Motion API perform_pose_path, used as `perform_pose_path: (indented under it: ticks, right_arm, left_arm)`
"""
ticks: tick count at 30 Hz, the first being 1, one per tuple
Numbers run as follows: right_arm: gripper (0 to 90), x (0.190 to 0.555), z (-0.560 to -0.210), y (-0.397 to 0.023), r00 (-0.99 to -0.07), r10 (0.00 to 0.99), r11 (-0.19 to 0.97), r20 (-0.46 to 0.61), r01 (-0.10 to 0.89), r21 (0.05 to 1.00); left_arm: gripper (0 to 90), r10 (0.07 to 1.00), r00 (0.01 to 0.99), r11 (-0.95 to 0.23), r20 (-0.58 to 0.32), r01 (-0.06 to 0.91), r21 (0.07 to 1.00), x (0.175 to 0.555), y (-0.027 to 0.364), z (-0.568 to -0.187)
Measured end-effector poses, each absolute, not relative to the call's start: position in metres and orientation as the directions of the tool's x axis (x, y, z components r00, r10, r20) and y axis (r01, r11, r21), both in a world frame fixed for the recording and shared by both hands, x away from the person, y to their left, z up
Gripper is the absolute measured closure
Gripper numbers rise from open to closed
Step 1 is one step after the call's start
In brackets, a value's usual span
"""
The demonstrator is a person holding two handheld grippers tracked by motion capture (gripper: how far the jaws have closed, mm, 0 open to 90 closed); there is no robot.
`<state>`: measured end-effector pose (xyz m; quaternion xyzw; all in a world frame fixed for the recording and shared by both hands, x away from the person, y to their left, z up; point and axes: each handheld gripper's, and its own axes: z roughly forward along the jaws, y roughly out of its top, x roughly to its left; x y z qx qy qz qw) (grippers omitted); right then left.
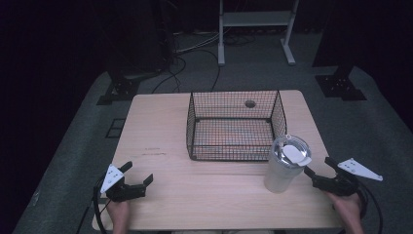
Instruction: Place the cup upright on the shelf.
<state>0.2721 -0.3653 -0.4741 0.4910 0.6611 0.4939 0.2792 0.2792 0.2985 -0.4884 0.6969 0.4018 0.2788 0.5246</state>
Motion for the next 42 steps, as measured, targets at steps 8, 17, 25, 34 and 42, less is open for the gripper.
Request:
perform_pose_path:
  ticks: [8,17,25,34,42]
  right_arm:
    - [6.5,0.258,-0.464,-0.363,-0.403,0.911,0.07,0.088,0.36,0.93]
    - [6.5,0.241,-0.456,-0.355,-0.465,0.883,0.134,0.054,0.361,0.923]
    - [6.5,0.227,-0.452,-0.346,-0.525,0.85,0.155,0.052,0.343,0.926]
    - [6.5,0.217,-0.449,-0.331,-0.584,0.809,0.165,0.063,0.33,0.93]
    - [6.4,0.22,-0.449,-0.319,-0.617,0.784,0.166,0.072,0.32,0.933]
  left_arm:
    - [0.0,0.848,0.53,-0.131,-0.025,0.255,0.958,0.278,0.298,-0.489]
    - [0.0,0.845,0.535,-0.129,-0.026,0.251,0.959,0.277,0.298,-0.489]
    - [0.0,0.843,0.537,-0.131,-0.025,0.249,0.96,0.277,0.298,-0.489]
    - [0.0,0.842,0.539,-0.134,-0.021,0.246,0.96,0.277,0.298,-0.489]
    - [0.0,0.841,0.541,-0.136,-0.018,0.243,0.96,0.277,0.298,-0.489]
